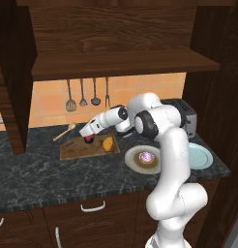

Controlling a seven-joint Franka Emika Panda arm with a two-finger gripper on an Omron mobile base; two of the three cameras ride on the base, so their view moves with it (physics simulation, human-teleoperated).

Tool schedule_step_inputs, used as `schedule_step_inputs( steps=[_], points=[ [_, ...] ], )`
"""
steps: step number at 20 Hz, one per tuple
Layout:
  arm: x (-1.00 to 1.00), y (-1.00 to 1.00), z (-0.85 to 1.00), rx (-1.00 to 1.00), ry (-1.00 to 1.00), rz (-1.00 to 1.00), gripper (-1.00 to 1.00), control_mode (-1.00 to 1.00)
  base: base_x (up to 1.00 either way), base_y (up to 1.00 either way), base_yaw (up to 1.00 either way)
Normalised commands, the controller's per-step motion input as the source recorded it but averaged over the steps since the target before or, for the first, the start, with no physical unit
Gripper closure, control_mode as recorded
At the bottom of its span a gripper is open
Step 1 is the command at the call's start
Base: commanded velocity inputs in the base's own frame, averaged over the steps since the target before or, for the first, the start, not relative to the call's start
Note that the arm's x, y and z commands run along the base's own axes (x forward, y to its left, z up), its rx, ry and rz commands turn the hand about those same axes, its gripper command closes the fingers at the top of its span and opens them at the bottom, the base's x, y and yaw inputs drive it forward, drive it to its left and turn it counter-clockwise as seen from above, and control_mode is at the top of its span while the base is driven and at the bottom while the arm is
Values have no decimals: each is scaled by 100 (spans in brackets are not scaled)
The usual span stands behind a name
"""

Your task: From the different types of pastries on the counter, select a croissant and place it on the cutting board. Then retrieve a jar of jam from the cabinet and place it alongside the croissant on the cutting board.

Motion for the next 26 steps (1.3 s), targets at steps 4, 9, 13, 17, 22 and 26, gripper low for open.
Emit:
schedule_step_inputs(
  steps=[4, 9, 13, 17, 22, 26],
  points=[
    [-100, 0, 0, 1, -23, 0, -100, -100, 0, 0, 0],
    [-100, 0, -32, -1, -30, 0, -100, -100, 0, 0, 0],
    [-100, 0, -41, -1, -31, 0, -100, -100, 0, 0, 0],
    [-100, 1, -31, -1, -34, 0, -100, -100, 0, 0, 0],
    [-100, 5, -25, 0, -37, 0, -100, -100, 0, 0, 0],
    [-100, 23, -24, -1, -38, 0, -100, -100, 0, 0, 0]
  ],
)
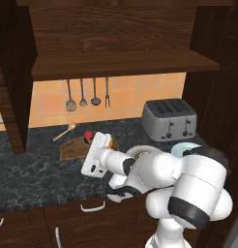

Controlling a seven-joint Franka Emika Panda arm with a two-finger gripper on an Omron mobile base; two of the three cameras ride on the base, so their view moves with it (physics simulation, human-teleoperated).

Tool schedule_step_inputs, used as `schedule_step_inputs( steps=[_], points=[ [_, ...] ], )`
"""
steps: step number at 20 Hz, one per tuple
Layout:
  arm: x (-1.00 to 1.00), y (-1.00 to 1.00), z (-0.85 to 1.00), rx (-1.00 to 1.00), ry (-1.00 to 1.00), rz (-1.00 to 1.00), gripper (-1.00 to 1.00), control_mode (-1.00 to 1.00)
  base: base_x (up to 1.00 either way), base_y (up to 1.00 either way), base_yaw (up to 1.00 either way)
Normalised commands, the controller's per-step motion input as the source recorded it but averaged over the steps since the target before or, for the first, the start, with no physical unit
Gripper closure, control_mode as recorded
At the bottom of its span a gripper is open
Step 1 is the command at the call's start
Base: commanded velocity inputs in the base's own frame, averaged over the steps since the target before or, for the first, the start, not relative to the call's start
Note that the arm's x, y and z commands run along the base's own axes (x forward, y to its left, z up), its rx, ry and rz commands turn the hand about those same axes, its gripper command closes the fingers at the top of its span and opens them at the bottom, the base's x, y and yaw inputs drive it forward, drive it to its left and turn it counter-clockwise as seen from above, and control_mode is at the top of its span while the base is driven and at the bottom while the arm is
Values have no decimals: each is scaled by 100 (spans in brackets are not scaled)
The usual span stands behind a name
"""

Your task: From the different types of pastries on the counter, select a croissant and place it on the cutting board. Then retrieve a jar of jam from the cabinet and place it alongside the croissant on the cutting board.

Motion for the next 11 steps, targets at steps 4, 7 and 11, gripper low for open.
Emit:
schedule_step_inputs(
  steps=[4, 7, 11],
  points=[
    [-100, 24, -20, -6, -33, 0, -100, -100, 0, 0, 0],
    [-32, 12, -1, -2, -9, 0, -100, -100, 0, 0, 0],
    [0, 0, 0, 0, 0, 0, -100, -100, 0, 0, 0]
  ],
)
